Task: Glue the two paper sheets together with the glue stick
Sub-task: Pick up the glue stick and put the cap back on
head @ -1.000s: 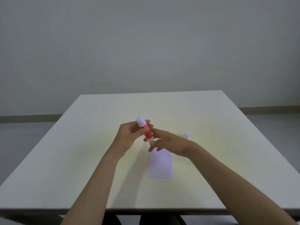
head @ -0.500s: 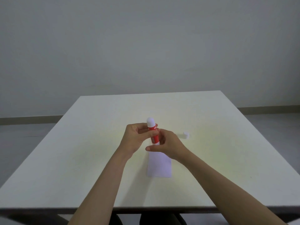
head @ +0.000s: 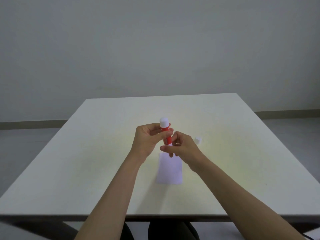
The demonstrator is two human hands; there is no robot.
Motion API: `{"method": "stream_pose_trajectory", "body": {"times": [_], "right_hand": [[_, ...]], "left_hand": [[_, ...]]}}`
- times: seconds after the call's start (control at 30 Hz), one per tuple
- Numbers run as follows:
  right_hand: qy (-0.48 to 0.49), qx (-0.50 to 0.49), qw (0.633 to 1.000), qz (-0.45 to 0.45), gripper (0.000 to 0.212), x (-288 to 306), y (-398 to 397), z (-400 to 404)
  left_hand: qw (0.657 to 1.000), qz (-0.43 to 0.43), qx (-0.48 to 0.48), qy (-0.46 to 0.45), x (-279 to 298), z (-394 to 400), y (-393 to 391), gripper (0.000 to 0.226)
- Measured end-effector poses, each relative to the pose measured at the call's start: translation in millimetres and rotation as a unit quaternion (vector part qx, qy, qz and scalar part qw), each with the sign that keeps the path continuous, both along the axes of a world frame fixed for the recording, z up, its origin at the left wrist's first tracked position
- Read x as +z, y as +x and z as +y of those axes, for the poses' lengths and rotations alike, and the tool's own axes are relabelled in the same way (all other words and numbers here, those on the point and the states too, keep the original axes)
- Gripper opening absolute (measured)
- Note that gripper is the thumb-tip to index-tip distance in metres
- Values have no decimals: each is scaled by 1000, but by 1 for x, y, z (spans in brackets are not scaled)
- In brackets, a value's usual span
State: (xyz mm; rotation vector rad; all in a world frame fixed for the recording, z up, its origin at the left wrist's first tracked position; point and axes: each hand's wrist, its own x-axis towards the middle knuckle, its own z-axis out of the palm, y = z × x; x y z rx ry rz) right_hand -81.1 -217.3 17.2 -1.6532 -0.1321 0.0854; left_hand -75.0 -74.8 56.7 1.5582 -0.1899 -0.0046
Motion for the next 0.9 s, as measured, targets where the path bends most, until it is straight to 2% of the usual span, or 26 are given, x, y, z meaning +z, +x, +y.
{"method": "stream_pose_trajectory", "body": {"times": [0.07,0.13,0.2,0.27,0.33,0.47,0.57,0.7,0.8,0.9], "right_hand": [[-65,-72,995,-16,39,-2,-4,11],[-92,-59,994,-3,39,-4,-12,15],[-55,49,997,16,32,-1,-14,7],[-41,171,984,23,15,7,-14,-5],[-32,214,976,26,16,9,-10,-13],[-46,93,995,5,10,4,-6,-11],[-89,-13,996,3,28,-1,-7,1],[-176,-149,972,-32,45,-11,-9,19],[-271,-159,947,-67,44,-12,-11,20],[-349,-82,927,-110,44,-11,-9,6]], "left_hand": [[1000,5,16,-9,-1,-2,-1,15],[1000,13,24,-4,-5,0,-6,16],[1000,16,22,4,-6,3,-8,14],[1000,24,19,3,-5,4,-9,11],[1000,26,15,3,-4,5,-9,12],[1000,13,19,17,-5,3,-8,13],[999,-1,45,29,-8,-2,-7,14],[990,-25,89,104,-14,-11,-6,14],[979,-45,128,152,-14,-15,-6,17],[969,-76,156,178,-14,-11,-6,23]]}}
